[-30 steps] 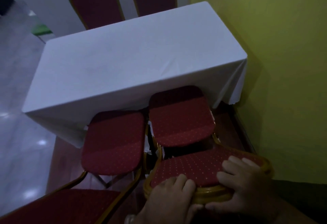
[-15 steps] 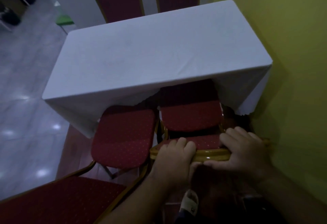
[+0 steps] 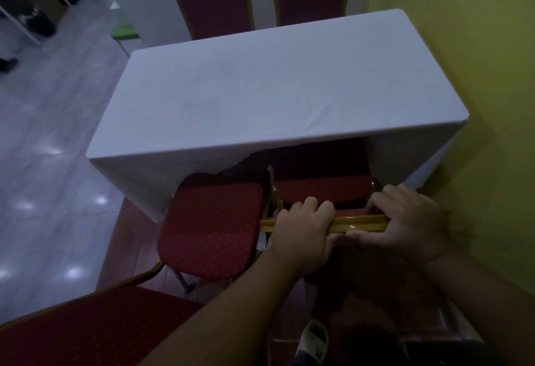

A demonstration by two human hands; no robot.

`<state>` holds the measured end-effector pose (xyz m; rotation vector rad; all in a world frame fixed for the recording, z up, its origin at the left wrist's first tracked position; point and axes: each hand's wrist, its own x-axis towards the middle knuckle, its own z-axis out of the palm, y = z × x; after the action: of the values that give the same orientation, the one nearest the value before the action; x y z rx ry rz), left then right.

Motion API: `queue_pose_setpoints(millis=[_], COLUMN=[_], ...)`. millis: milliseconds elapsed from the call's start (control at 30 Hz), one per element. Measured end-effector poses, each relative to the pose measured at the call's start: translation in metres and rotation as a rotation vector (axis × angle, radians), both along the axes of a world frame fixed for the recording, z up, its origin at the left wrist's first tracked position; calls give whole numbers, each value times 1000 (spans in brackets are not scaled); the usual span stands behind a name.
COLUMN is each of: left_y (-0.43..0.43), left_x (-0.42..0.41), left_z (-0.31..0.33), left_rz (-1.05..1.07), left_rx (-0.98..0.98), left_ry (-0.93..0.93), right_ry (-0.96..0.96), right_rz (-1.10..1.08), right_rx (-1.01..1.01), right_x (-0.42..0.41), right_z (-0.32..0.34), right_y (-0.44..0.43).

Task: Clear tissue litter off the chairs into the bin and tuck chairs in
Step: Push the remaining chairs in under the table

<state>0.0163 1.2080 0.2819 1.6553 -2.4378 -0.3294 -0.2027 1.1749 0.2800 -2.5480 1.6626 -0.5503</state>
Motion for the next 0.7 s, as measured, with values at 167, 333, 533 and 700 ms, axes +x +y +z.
queue_pose_setpoints(millis=[167,333,533,700], left_y=[-2,4,40,91], left_x=[0,15,145,299], left_z=[2,25,53,56], left_rz=[3,-16,-21,18], left_rx=[41,197,117,132], left_ry=[20,73,64,-37], right_ry=[20,-7,267,216], right_rz=[7,-38,-51,152], right_rx=[103,315,352,533], right_x=[-1,6,118,291], right_z=[9,30,54,57], right_y=[-3,-2,41,112])
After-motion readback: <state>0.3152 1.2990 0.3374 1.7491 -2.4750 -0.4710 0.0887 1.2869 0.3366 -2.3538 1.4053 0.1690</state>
